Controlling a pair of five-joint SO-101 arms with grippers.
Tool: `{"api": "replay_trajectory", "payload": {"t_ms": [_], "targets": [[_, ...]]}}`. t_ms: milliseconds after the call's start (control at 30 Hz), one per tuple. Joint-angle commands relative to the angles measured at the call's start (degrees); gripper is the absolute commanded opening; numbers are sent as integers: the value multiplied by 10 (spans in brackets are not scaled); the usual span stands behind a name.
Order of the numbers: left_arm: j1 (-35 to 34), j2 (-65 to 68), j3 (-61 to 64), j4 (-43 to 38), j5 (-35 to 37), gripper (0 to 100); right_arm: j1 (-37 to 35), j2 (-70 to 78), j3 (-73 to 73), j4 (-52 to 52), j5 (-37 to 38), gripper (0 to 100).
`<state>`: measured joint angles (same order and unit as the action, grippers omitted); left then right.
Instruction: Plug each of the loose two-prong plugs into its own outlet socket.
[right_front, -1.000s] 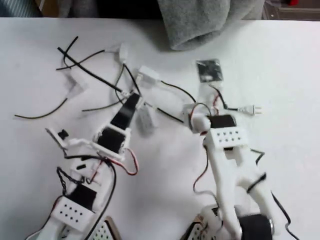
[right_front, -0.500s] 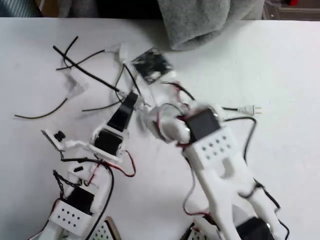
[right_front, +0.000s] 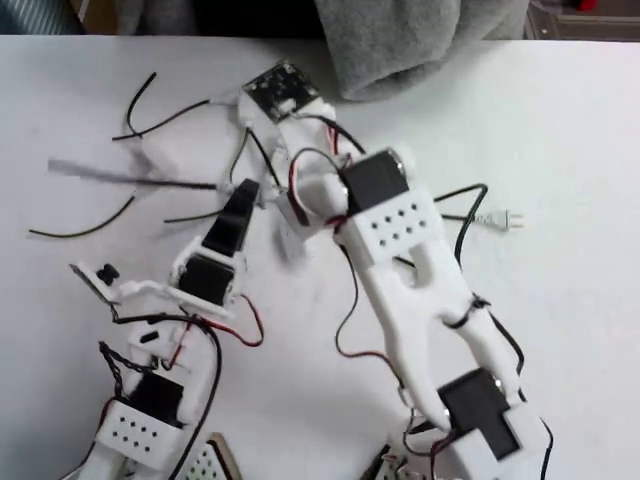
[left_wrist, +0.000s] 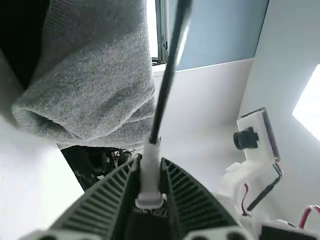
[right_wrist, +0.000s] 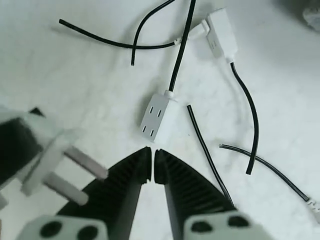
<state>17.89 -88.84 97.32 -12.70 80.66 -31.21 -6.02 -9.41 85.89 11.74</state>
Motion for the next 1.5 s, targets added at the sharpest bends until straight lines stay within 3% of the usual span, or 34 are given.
{"api": "replay_trajectory", "payload": {"t_ms": [0, 933, 1067, 1333, 1467], "targets": [[7, -7, -3, 3, 5, 26, 3, 28, -69, 0, 4, 20], [7, -7, -6, 27, 5, 26, 7, 117, -210, 8, 4, 20], [5, -7, -6, 27, 5, 26, 58, 113, -217, 44, 4, 23], [1, -6, -4, 27, -2, 26, 246, 122, -181, 110, 1, 24], [1, -6, 1, 47, -115, 26, 284, 155, -75, 86, 0, 21]]}}
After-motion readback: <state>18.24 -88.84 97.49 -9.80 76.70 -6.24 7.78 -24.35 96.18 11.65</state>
